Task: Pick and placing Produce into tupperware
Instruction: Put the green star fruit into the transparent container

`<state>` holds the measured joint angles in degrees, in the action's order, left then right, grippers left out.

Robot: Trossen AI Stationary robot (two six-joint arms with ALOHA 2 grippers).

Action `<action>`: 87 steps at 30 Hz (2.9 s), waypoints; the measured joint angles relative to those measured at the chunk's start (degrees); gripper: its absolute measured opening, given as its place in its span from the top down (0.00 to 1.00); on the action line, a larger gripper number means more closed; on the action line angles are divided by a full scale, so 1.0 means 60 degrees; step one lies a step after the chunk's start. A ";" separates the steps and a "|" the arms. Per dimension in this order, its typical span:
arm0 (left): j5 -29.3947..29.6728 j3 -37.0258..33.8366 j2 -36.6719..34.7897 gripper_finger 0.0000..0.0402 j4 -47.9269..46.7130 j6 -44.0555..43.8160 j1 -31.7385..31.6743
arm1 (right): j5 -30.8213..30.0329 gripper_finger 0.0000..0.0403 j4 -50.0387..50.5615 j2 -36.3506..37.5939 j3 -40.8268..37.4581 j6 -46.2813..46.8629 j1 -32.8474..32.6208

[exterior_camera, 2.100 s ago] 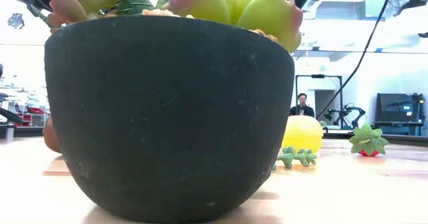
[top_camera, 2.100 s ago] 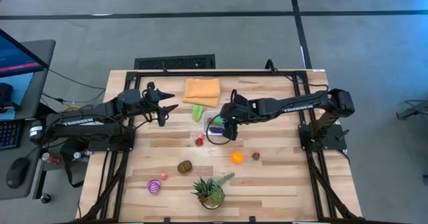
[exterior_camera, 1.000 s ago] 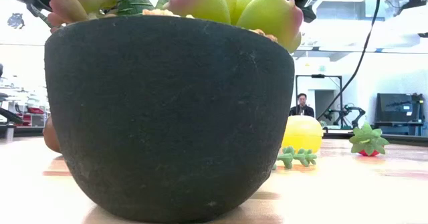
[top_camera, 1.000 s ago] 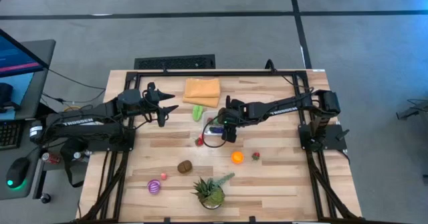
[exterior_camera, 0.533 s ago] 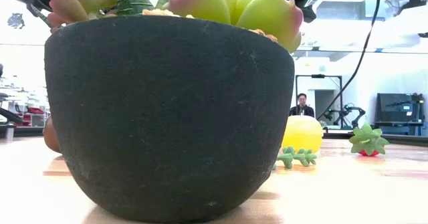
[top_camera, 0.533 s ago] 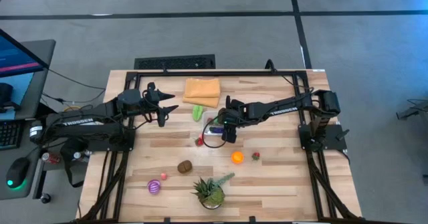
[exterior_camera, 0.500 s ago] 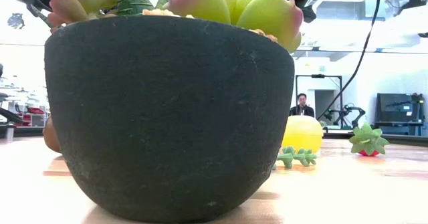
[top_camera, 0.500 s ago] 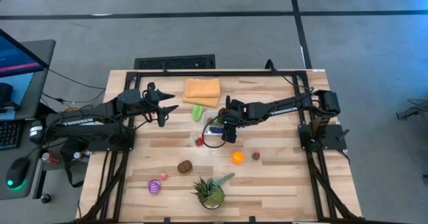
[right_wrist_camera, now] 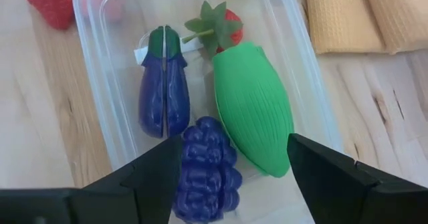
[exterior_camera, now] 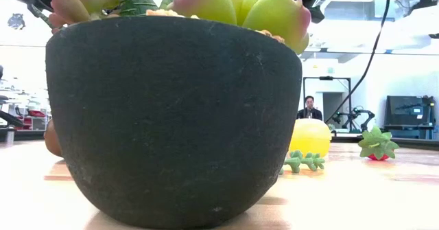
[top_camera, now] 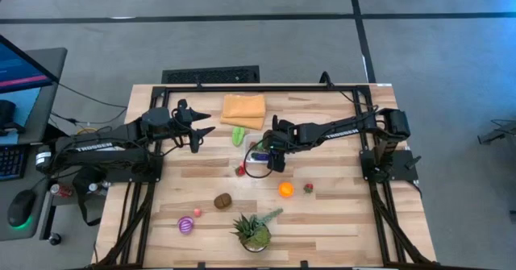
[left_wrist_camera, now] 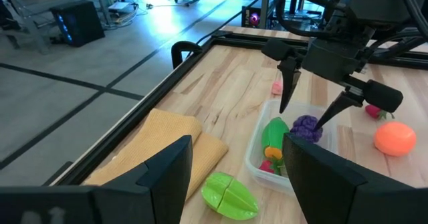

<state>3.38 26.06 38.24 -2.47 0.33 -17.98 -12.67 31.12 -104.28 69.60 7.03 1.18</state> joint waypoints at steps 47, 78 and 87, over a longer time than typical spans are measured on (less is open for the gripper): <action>0.3661 0.0093 0.3377 0.44 0.0595 -0.3409 0.1418 | -0.4444 0.34 0.8927 0.0092 0.0567 0.7929 -0.1557; -0.0365 0.2914 0.6149 0.44 -0.1664 -0.1666 -0.1533 | -0.4618 0.34 0.2361 0.8564 -0.6631 0.7005 -0.0487; -0.1322 0.2914 0.6149 0.44 -0.1703 -0.2612 -0.1825 | -0.4662 0.34 0.1553 1.1412 -0.7833 0.6948 -0.0413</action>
<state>-4.56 43.55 75.13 -12.69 -15.34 -28.93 -40.64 40.43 -35.80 22.60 48.72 -1.30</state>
